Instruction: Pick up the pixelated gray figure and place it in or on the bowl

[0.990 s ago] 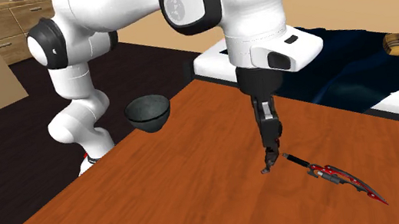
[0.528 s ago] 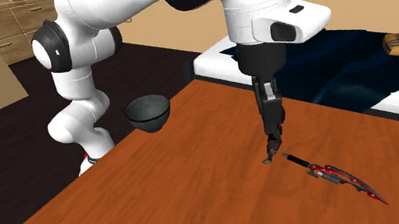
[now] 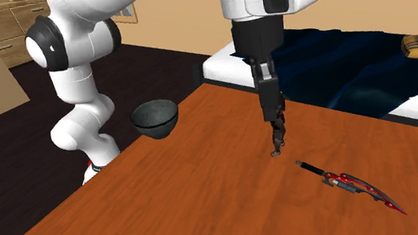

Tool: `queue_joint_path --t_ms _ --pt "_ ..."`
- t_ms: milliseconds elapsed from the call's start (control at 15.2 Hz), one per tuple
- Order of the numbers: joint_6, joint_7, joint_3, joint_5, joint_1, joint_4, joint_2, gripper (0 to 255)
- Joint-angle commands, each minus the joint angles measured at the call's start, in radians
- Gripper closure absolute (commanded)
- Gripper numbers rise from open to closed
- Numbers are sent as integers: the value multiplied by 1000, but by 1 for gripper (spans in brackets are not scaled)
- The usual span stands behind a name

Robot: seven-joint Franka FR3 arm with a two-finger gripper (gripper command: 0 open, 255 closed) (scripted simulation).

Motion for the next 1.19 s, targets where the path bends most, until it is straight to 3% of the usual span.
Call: queue_joint_path --t_ms 0,396,462,528,792,1122 --pt "34 22 5 -35 33 -124 -97 255" --pt "80 111 52 -129 92 -424 -367 255" --pt "69 94 42 -113 84 -366 -318 255" --pt "69 94 42 -113 84 -366 -318 0" --pt "274 -34 25 -80 81 -591 -383 0" --pt "499 -227 -9 -3 84 -789 -397 0"
